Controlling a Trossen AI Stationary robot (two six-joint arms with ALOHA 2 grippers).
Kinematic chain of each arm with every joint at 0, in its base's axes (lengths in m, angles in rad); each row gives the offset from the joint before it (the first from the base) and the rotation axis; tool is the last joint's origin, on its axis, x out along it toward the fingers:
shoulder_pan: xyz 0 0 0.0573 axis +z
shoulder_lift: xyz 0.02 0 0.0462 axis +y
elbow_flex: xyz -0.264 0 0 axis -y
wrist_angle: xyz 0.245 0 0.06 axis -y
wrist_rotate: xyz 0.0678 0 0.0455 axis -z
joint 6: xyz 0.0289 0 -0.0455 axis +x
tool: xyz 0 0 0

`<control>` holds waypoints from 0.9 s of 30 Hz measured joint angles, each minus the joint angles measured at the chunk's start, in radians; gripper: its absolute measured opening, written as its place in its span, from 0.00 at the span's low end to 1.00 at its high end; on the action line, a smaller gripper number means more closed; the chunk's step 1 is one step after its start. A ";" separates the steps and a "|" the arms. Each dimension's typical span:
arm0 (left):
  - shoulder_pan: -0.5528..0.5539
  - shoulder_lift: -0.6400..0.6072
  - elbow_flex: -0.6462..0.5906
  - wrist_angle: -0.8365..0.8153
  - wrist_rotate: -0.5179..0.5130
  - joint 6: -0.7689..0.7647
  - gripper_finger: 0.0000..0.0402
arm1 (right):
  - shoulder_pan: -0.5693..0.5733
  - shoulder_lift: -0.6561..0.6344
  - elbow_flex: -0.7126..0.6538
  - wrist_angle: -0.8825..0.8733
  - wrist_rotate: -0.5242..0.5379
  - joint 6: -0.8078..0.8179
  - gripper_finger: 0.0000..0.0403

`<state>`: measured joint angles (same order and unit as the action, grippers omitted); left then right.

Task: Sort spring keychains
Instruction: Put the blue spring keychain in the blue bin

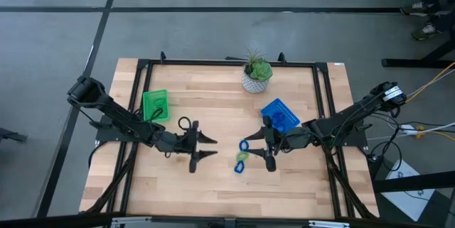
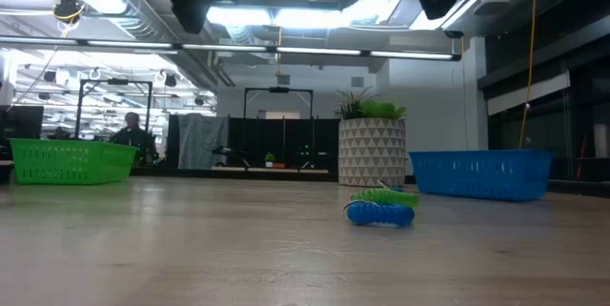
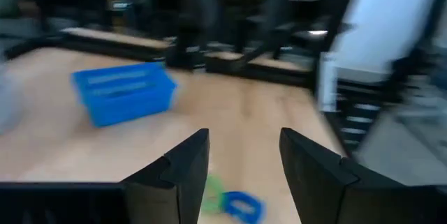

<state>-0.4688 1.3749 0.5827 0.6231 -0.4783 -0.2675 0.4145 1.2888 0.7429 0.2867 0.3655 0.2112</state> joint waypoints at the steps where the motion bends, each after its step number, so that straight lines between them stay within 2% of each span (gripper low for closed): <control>1: 0.001 0.000 0.000 0.008 0.043 0.000 0.43 | 0.000 0.000 0.000 -0.015 -0.016 0.000 0.50; 4: -0.001 0.000 0.000 0.006 0.125 0.001 0.43 | 0.000 0.000 0.000 -0.055 -0.084 -0.003 0.50; 7: -0.007 0.000 0.000 0.006 0.162 0.023 0.43 | 0.000 0.000 0.000 -0.067 -0.105 -0.028 0.50; 18: -0.016 0.000 0.000 0.006 0.162 0.085 0.42 | 0.003 0.007 0.000 -0.102 -0.017 -0.121 0.50; 25: -0.031 0.006 0.031 0.005 0.150 0.190 0.42 | 0.003 0.085 0.026 -0.016 -0.017 -0.219 0.50; 27: -0.046 0.022 0.049 0.002 0.109 0.238 0.42 | 0.003 0.118 0.066 -0.007 -0.017 -0.227 0.50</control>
<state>-0.5148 1.3972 0.6320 0.6248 -0.3695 -0.0296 0.4175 1.4071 0.8090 0.2796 0.3486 -0.0157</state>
